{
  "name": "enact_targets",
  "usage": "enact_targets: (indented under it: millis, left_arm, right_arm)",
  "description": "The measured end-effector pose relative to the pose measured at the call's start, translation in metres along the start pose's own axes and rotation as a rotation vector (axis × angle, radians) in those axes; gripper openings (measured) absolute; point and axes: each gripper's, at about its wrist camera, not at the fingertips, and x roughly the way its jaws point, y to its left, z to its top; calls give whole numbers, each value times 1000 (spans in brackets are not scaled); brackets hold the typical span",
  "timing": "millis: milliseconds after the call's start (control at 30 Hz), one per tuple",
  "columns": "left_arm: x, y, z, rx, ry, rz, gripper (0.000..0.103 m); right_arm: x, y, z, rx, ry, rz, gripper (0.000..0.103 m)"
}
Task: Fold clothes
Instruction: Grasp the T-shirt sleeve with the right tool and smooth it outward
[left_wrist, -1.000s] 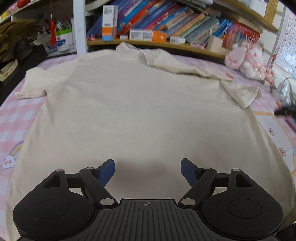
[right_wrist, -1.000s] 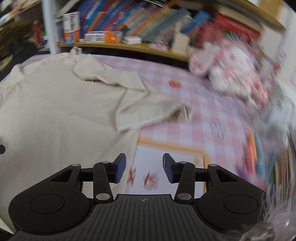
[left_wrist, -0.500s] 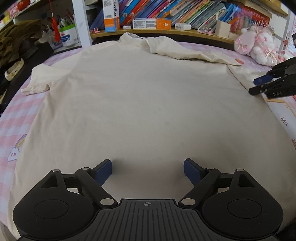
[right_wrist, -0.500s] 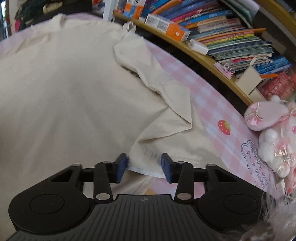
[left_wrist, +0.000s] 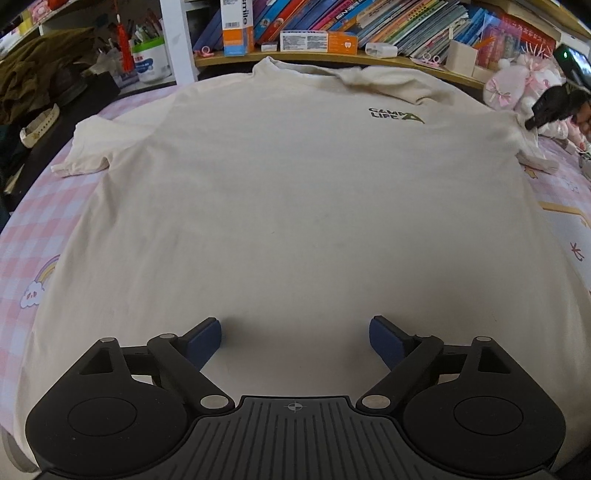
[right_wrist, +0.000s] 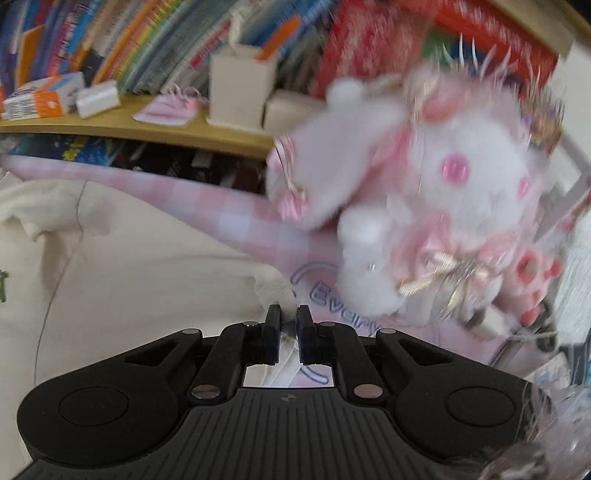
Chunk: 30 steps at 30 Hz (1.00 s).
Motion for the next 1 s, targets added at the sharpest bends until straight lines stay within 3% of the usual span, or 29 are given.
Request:
enact_targets:
  millis: [100,200,267,300,400,500,667,767,833,933,1000]
  left_arm:
    - [1,0,0,2,2,0,94]
    - [2,1,1,6,8,-3,95]
    - [2,2,1,8,6,-5,95]
    - [2,3,0,8,4,-5,95]
    - [3,1,-1,5,-1,-3,97]
    - [4,0,1,4,2,-1,98]
    - [5,-1,4,-7,11,6,98]
    - [5,-2,5,-13,21,19,98]
    - [3,-2,4,-13,23,30,98]
    - [-3,-2,1,-12,23,37,98]
    - [-6,-1,-2,-13,26,39,98]
  right_arm:
    - [6,1,-5,2,-5,-28,10]
    - [2,3,-3,-20,13,-150,7]
    - [-5,6,-5,-78,-8,-215,9]
    - [-12,7,-6,-83,-32,-202,15]
    - [-40,22,-1,-106,-126,-46,21]
    - [-52,63,9,-192,-169,136,23]
    - [-34,156,27,-267,-71,517,23]
    - [-16,202,40,-307,-12,657,22]
    - [4,218,55,-302,-18,611,19]
    - [26,199,93,-110,-119,373,15]
    - [24,174,108,10,-182,311,16]
